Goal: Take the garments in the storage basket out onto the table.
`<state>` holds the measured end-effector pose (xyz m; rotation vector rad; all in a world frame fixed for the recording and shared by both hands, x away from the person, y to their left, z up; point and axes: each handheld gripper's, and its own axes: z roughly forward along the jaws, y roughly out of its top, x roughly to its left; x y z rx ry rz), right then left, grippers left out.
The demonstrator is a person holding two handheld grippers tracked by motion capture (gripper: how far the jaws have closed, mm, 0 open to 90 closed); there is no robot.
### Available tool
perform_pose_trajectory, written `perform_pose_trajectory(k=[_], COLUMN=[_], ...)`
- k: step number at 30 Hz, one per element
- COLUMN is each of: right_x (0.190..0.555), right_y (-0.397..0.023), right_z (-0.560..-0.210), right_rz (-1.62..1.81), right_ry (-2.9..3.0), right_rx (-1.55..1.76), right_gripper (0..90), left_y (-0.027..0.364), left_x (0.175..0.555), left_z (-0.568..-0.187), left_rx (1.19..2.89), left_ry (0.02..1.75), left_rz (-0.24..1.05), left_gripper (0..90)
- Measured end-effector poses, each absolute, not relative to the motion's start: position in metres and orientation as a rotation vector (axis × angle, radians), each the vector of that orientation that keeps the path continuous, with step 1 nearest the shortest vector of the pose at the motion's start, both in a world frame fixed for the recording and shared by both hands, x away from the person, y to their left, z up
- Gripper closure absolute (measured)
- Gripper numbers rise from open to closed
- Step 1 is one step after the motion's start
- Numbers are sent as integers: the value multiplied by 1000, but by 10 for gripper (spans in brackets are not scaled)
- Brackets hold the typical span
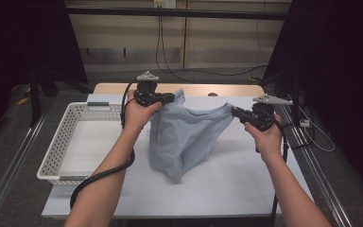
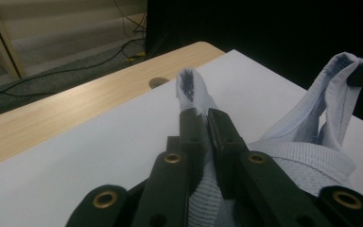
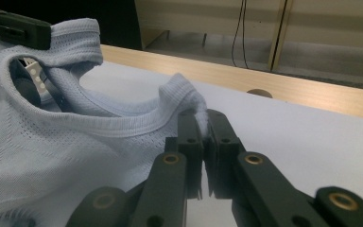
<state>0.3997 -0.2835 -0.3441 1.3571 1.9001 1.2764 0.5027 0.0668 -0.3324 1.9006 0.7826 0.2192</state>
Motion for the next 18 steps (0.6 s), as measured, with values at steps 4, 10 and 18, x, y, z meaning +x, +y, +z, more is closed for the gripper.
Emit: perform_pose_trajectory(k=[4,10,18], right_x=[401,402,407], right_y=[-279,-276,-273], right_z=[-340,-338,-341], right_rz=[1264,1263,1266], right_ry=[1907,1906,1904], right_rx=[1341,1333,1344], right_gripper=[862,862,862], left_y=[72,77,81], left_x=[501,499,498], left_z=[-330,-329,-327], left_rx=[1888,1879,1870], left_ry=[788,791,791], left_rz=[221,228,235], left_gripper=[856,857,856])
